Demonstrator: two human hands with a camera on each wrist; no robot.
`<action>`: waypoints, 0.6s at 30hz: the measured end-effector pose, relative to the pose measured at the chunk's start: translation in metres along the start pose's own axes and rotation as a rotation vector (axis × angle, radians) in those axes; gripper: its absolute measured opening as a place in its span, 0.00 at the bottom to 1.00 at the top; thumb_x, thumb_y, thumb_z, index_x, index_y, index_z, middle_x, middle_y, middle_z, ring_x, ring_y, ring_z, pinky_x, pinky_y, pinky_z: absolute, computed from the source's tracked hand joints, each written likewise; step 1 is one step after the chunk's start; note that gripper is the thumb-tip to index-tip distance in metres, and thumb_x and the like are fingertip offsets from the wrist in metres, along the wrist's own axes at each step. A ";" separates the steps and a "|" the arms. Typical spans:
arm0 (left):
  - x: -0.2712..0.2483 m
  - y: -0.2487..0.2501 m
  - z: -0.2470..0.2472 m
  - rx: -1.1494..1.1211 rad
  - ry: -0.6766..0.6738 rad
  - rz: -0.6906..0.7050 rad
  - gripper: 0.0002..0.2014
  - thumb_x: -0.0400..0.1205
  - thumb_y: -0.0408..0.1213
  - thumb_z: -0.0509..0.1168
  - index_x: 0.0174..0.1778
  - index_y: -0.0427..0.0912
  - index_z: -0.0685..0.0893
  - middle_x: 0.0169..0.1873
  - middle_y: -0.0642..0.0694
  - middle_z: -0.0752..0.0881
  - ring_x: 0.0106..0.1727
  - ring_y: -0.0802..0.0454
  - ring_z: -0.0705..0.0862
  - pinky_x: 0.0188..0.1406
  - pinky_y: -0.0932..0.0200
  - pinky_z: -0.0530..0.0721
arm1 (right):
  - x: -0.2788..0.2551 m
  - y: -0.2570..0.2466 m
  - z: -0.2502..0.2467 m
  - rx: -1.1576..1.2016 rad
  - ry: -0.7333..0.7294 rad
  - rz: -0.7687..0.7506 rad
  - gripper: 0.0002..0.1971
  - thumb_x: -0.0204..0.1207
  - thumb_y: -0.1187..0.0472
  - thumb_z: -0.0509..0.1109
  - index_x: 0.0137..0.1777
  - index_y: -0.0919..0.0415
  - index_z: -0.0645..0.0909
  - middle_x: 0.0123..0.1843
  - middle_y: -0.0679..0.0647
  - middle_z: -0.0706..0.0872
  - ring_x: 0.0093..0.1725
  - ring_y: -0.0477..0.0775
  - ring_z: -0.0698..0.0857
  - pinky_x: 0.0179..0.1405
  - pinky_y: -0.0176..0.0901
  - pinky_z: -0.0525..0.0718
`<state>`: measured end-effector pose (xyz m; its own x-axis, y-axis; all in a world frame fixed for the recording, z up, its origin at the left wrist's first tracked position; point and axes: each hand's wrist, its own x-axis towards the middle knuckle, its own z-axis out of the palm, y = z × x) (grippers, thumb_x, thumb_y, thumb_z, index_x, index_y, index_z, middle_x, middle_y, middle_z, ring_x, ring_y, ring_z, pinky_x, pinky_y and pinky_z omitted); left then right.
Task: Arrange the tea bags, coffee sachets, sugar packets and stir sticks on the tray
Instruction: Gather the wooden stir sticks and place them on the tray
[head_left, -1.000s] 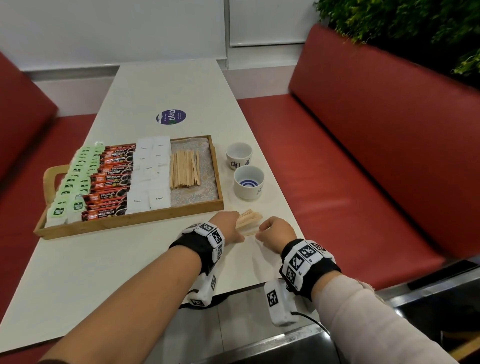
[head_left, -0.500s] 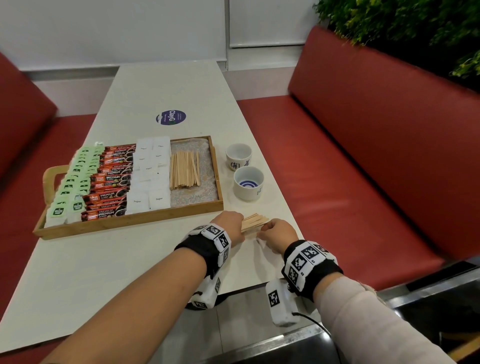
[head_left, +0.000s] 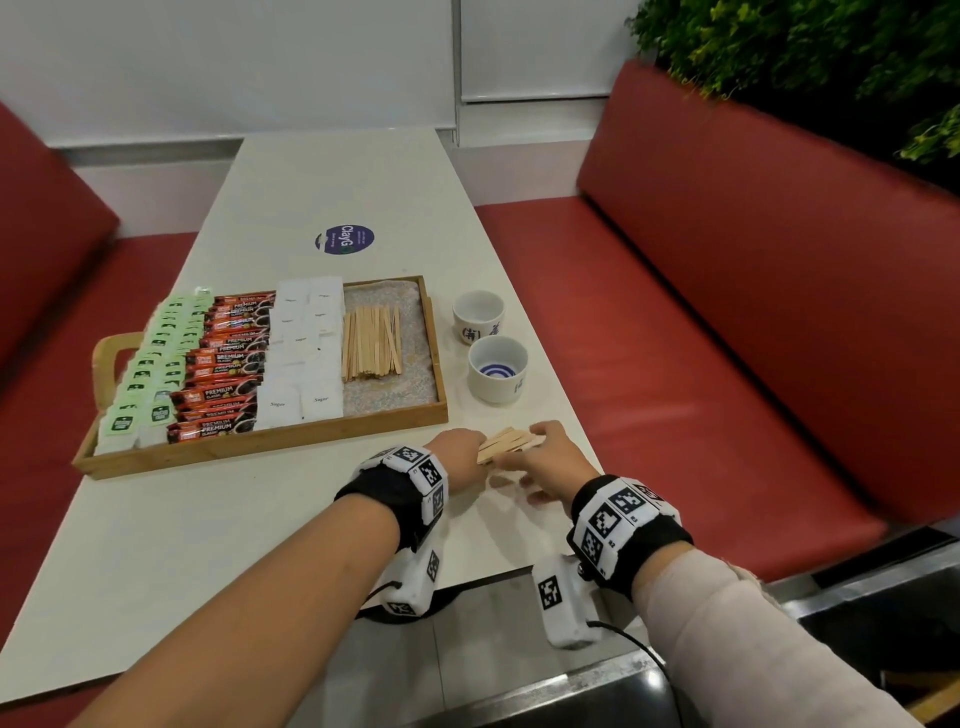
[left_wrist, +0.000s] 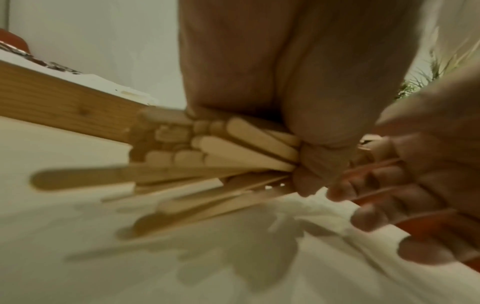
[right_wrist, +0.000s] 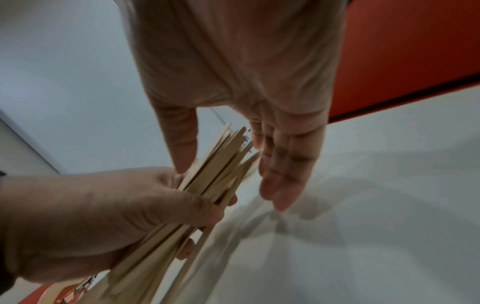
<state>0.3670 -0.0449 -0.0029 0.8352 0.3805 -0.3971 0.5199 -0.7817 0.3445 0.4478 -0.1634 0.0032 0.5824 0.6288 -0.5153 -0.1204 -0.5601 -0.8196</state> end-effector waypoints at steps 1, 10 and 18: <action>-0.001 0.000 -0.002 -0.028 0.009 0.004 0.13 0.83 0.35 0.60 0.59 0.33 0.80 0.56 0.35 0.84 0.57 0.38 0.82 0.49 0.54 0.76 | -0.003 -0.006 0.001 0.002 -0.033 -0.034 0.37 0.69 0.61 0.78 0.73 0.54 0.60 0.53 0.57 0.82 0.38 0.51 0.80 0.32 0.43 0.79; -0.025 -0.001 -0.021 -0.649 0.286 0.230 0.12 0.84 0.31 0.61 0.57 0.53 0.78 0.43 0.55 0.85 0.44 0.64 0.83 0.48 0.69 0.81 | -0.011 -0.053 0.018 0.118 0.105 -0.353 0.31 0.69 0.61 0.79 0.66 0.55 0.65 0.49 0.50 0.81 0.45 0.57 0.85 0.32 0.43 0.84; -0.031 -0.010 -0.010 -0.847 0.485 0.198 0.15 0.81 0.22 0.59 0.62 0.37 0.76 0.50 0.33 0.85 0.48 0.45 0.86 0.49 0.58 0.87 | -0.010 -0.065 0.038 0.013 0.092 -0.480 0.20 0.65 0.59 0.81 0.53 0.60 0.77 0.52 0.58 0.85 0.41 0.57 0.85 0.31 0.43 0.79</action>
<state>0.3382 -0.0436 0.0148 0.8053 0.5898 0.0592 0.1616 -0.3145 0.9354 0.4189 -0.1126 0.0524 0.6433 0.7636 -0.0545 0.1694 -0.2115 -0.9626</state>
